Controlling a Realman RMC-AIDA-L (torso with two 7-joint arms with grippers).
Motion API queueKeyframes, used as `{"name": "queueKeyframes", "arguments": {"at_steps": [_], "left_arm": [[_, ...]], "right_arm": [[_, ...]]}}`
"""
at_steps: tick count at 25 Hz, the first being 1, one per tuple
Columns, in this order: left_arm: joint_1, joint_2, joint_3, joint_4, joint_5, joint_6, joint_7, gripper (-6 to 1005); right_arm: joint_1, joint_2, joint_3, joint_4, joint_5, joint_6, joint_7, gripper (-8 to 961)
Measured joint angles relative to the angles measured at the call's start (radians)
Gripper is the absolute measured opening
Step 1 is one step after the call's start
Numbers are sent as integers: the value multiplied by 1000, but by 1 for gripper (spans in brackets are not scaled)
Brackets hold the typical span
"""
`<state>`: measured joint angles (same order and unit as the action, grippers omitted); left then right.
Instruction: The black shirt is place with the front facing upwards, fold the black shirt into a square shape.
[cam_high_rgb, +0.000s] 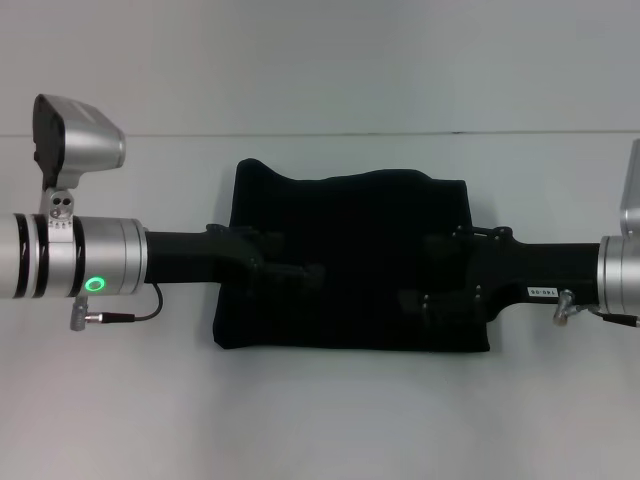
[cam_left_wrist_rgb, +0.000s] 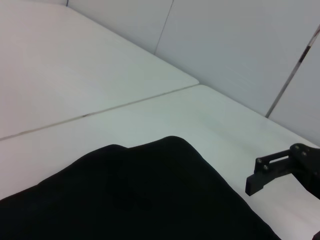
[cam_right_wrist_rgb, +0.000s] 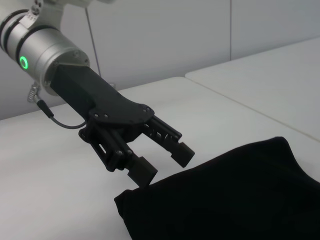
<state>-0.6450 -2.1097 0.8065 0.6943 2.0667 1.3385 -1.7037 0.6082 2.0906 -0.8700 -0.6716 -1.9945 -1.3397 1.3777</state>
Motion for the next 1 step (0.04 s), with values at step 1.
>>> {"name": "queueKeyframes", "arguments": {"at_steps": [1], "left_arm": [[-2, 4, 3, -5, 1, 3, -2, 923]], "right_arm": [[-1, 0, 0, 0, 2, -2, -6, 945]]}}
